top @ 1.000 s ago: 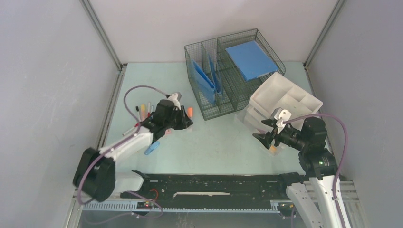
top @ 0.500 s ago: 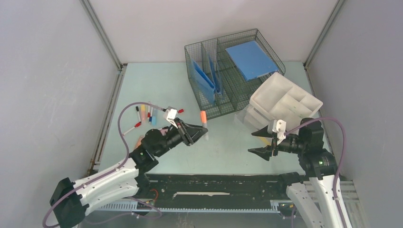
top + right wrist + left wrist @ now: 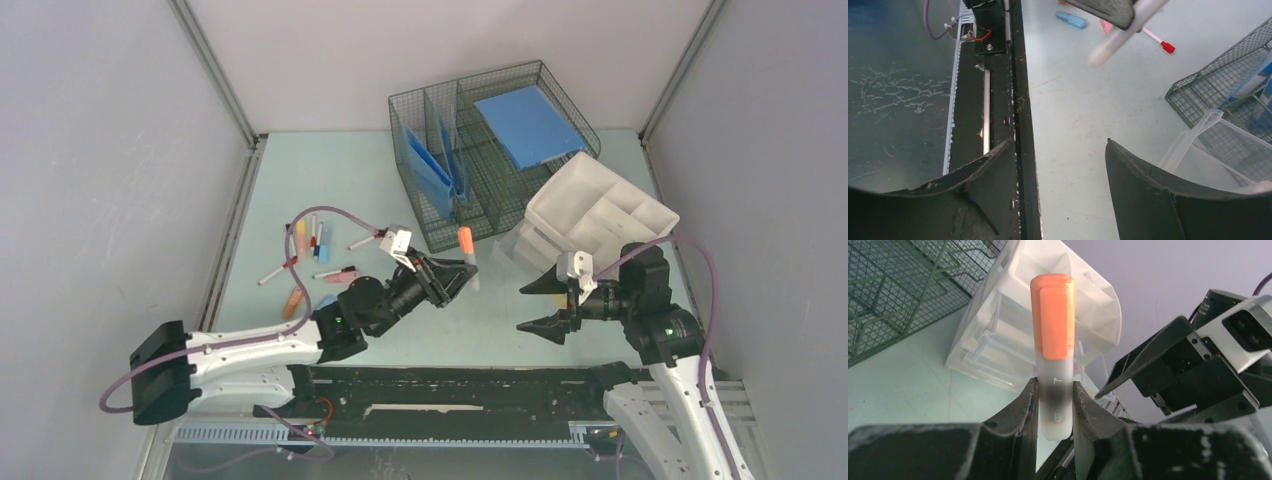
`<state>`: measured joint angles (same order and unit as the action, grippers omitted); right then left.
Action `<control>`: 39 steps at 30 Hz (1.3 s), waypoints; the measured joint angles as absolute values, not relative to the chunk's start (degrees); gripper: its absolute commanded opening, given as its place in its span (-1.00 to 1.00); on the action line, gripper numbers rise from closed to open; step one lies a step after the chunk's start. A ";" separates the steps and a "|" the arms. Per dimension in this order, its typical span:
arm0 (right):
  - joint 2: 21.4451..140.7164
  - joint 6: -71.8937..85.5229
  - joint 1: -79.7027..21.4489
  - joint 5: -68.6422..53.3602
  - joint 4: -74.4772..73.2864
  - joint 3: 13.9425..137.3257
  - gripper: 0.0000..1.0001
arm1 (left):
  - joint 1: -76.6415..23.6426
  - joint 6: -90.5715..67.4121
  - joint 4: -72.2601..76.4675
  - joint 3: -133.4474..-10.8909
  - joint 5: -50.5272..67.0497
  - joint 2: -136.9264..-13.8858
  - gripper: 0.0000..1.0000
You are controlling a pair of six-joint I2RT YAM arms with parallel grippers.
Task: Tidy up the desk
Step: Pick up the stationery from the center of the board, then place the stationery in the drawer.
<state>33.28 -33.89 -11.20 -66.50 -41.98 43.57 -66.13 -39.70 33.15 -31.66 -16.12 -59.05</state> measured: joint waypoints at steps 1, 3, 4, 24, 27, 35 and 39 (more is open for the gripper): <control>33.28 -33.47 -11.57 -66.41 -41.67 43.57 0.52 | -66.63 -39.42 33.71 -32.42 -16.93 -60.07 -0.93; 33.26 -32.67 -12.34 -66.28 -40.93 43.57 0.58 | -67.79 -38.87 35.05 -33.82 -19.05 -62.15 -0.93; 33.26 -32.14 -12.75 -66.06 -40.62 43.55 0.60 | -68.20 -38.59 35.48 -34.28 -19.79 -62.92 -0.93; 33.69 -17.61 -16.56 -56.10 -28.93 41.54 0.62 | -76.25 -35.97 40.34 -42.96 -31.99 -75.42 -0.92; 33.85 -15.27 -16.71 -55.31 -27.03 41.36 0.59 | -76.66 -35.97 41.21 -43.27 -32.60 -76.51 -0.92; 34.57 -11.07 -17.15 -51.86 -23.75 40.56 0.32 | -77.93 -35.97 42.50 -44.53 -32.88 -78.65 -0.92; 34.83 -10.00 -17.26 -50.68 -22.96 40.42 0.10 | -78.24 -35.97 43.55 -44.88 -32.88 -79.48 -0.91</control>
